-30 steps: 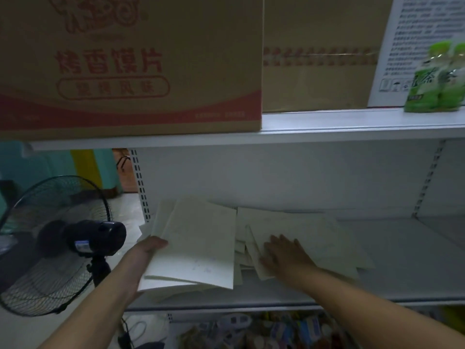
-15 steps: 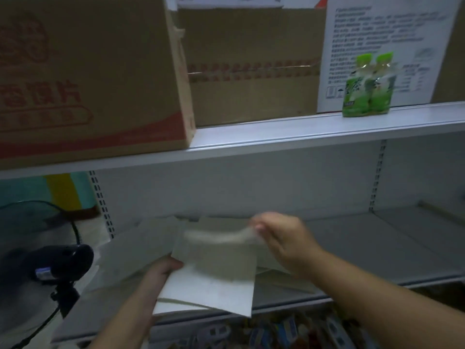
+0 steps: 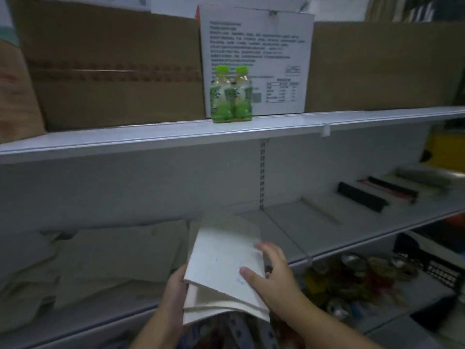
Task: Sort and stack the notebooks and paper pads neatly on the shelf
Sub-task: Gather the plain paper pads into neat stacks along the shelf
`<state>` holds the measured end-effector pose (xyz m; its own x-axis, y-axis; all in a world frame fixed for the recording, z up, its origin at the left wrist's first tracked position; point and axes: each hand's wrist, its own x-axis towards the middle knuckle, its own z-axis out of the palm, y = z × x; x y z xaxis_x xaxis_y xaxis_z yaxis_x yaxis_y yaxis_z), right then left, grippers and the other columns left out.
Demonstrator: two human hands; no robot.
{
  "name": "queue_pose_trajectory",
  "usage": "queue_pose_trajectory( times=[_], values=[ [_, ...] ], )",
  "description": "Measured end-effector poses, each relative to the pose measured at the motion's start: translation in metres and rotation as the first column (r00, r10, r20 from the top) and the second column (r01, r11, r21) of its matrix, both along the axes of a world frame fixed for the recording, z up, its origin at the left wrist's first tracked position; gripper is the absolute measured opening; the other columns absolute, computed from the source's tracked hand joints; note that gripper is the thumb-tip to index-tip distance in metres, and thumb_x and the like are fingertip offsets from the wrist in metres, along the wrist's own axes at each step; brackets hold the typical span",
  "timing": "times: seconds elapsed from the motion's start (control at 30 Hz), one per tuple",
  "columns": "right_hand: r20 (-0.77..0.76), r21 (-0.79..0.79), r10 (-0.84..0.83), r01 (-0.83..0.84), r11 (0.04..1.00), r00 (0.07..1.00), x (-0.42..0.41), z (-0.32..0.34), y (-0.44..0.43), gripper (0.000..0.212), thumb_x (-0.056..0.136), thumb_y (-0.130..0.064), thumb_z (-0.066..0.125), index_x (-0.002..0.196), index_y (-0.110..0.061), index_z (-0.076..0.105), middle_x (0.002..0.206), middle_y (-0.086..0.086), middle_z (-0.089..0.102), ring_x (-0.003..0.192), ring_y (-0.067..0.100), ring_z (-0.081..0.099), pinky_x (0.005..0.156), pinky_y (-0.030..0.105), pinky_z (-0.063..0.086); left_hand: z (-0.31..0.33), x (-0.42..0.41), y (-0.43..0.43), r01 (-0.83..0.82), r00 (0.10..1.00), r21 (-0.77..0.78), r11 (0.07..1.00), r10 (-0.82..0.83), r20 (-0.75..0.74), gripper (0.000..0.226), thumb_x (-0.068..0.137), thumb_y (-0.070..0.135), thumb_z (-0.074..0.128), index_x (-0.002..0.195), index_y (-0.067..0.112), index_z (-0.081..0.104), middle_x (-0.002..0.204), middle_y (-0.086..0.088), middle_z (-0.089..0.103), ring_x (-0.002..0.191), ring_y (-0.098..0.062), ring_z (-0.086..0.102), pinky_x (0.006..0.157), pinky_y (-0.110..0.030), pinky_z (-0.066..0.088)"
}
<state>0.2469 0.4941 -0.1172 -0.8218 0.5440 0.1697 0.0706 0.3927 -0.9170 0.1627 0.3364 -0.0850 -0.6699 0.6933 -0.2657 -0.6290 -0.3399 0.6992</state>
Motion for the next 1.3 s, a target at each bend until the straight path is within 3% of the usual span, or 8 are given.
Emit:
queue_pose_trajectory(
  times=[0.17,0.3,0.53,0.63,0.73,0.87,1.13,1.3],
  values=[
    [-0.054,-0.642,0.087,-0.101,0.760,0.995,0.021,-0.005,0.060,0.061,0.070,-0.006,0.079,0.123,-0.012,0.051,0.110,0.010,0.069,0.099,0.031,0.067,0.085,0.044,0.054,-0.004,0.024,0.064,0.135,0.991,0.065,0.989,-0.136,0.001,0.048,0.021,0.012,0.088,0.059,-0.012,0.071,0.065,-0.030,0.066,0.050,-0.040,0.065,0.036,-0.038,0.051],
    [-0.021,-0.541,0.054,-0.057,0.839,0.998,0.029,-0.009,0.108,0.066,0.064,0.000,0.072,0.124,-0.016,0.050,0.110,0.007,0.069,0.101,0.026,0.066,0.090,0.044,0.053,-0.016,0.015,0.106,0.140,0.988,-0.128,0.982,-0.146,-0.040,0.043,0.089,0.031,0.050,0.081,-0.005,0.072,0.073,-0.027,0.070,0.056,-0.036,0.068,0.062,-0.038,0.050],
    [0.124,-0.378,0.199,-0.139,0.915,0.972,0.005,0.007,0.187,0.055,0.061,-0.007,0.061,0.112,-0.026,0.052,0.107,-0.001,0.065,0.102,0.015,0.063,0.088,0.025,0.052,-0.041,-0.025,0.193,0.137,0.988,-0.244,0.960,-0.149,-0.029,0.034,0.082,0.013,0.052,0.111,-0.001,0.062,0.099,-0.027,0.069,0.091,-0.038,0.068,0.087,-0.041,0.052],
    [0.153,-0.383,0.048,0.014,0.924,0.987,-0.017,0.010,0.226,0.042,0.077,0.003,0.054,0.115,-0.014,0.054,0.094,-0.002,0.061,0.087,0.014,0.058,0.066,0.015,0.048,-0.045,-0.042,0.234,0.137,0.986,-0.265,0.955,-0.156,-0.053,0.031,0.078,0.023,0.060,0.087,-0.007,0.065,0.065,-0.021,0.068,0.054,-0.027,0.066,0.052,-0.021,0.050],
    [0.249,-0.302,-0.104,0.179,0.937,0.963,-0.029,0.003,0.264,0.034,0.086,0.013,0.036,0.094,-0.007,0.063,0.079,0.000,0.062,0.072,0.014,0.057,0.059,0.016,0.049,-0.039,-0.047,0.266,0.182,0.980,-0.302,0.936,-0.196,-0.016,0.034,0.083,0.024,0.060,0.108,0.001,0.065,0.089,-0.022,0.072,0.077,-0.033,0.069,0.069,-0.036,0.053],
    [0.309,-0.189,-0.164,0.230,0.955,0.937,-0.044,-0.008,0.303,0.047,0.080,0.010,0.039,0.117,-0.008,0.062,0.098,0.002,0.067,0.092,0.025,0.063,0.091,0.045,0.052,-0.065,-0.077,0.311,0.017,0.972,-0.386,0.922,-0.107,-0.211,0.056,0.069,0.027,0.070,0.122,0.015,0.058,0.113,-0.017,0.067,0.098,-0.038,0.066,0.088,-0.060,0.049],
    [0.370,0.089,-0.028,-0.005,0.996,0.929,-0.087,-0.020,0.357,0.082,0.083,0.001,0.039,0.148,-0.037,0.007,0.132,0.007,0.053,0.096,0.019,0.057,0.077,0.022,0.049,-0.084,-0.120,0.359,-0.223,0.905,-0.546,0.807,-0.037,-0.424,0.055,0.051,0.026,0.060,0.104,0.014,0.068,0.099,-0.013,0.071,0.089,-0.032,0.068,0.086,-0.053,0.053],
    [0.442,0.228,0.011,-0.124,0.966,0.897,-0.109,-0.019,0.370,0.073,0.085,-0.010,0.044,0.149,-0.029,0.015,0.138,0.009,0.049,0.110,0.023,0.056,0.085,0.028,0.050,-0.062,-0.113,0.367,-0.251,0.899,-0.652,0.716,-0.076,-0.430,0.055,0.059,0.024,0.068,0.110,0.003,0.067,0.107,-0.015,0.069,0.097,-0.033,0.066,0.091,-0.047,0.052]
  ],
)
